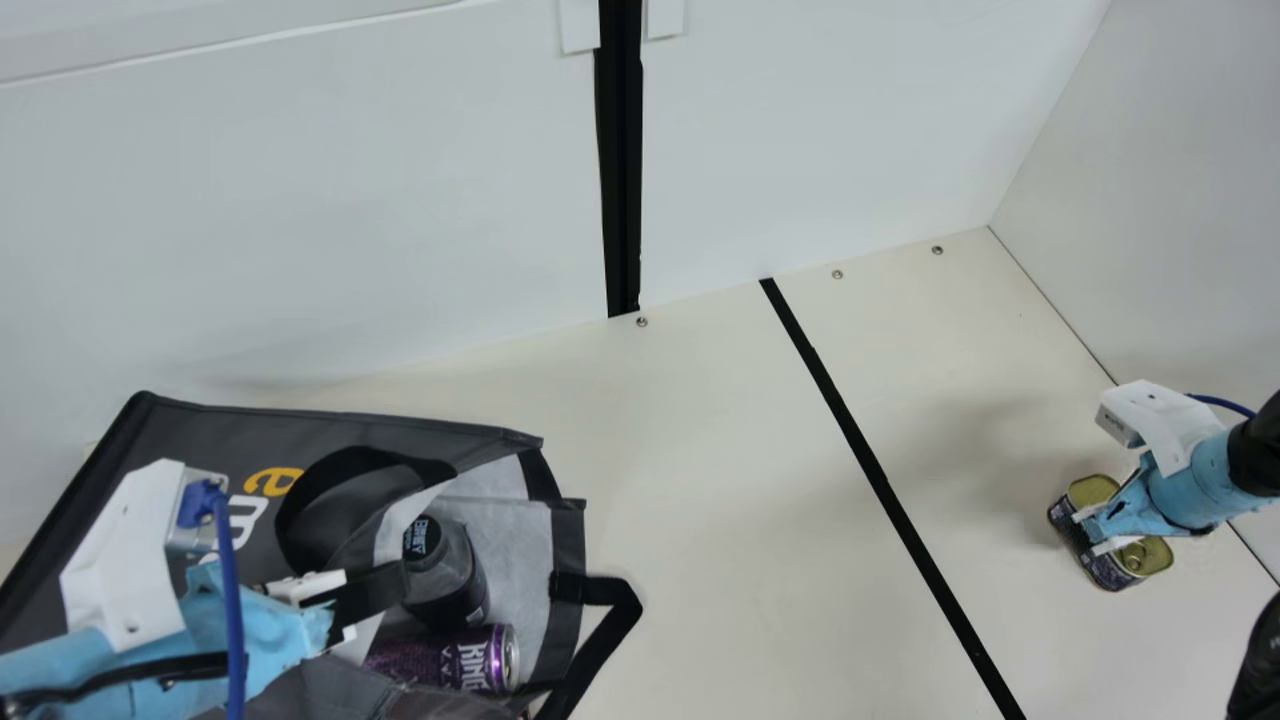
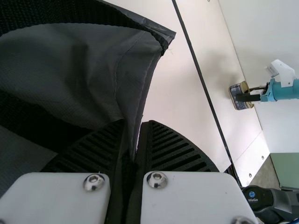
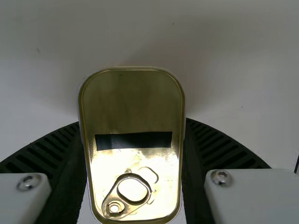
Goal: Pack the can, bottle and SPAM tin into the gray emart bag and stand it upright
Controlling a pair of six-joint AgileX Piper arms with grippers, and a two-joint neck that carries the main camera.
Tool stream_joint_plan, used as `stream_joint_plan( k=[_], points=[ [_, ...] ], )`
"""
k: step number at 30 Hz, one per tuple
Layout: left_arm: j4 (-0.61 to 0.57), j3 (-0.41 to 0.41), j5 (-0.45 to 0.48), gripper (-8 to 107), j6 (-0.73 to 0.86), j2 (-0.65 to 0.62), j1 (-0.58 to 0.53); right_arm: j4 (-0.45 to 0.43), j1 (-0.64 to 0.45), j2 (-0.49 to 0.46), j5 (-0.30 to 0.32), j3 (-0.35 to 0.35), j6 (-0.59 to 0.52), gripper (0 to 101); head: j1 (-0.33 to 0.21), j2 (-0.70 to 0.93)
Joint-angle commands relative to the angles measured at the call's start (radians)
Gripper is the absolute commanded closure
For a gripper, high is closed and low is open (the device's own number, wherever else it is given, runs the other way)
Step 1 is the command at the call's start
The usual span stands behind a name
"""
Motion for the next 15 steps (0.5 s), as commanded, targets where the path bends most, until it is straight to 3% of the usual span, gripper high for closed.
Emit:
stream_joint_plan(
  k=[1,4,15],
  points=[
    [0.0,0.0,0.0,107,0.0,0.0,0.0,0.003,0.002,0.004,-0.001,-0.002,-0.005,80,-0.023,-0.002],
    [0.0,0.0,0.0,107,0.0,0.0,0.0,0.01,0.005,0.005,0.003,-0.008,-0.011,100,-0.023,-0.002],
    [0.0,0.0,0.0,107,0.0,0.0,0.0,0.037,0.029,-0.042,0.028,-0.012,-0.031,101,-0.023,-0.002]
  ],
)
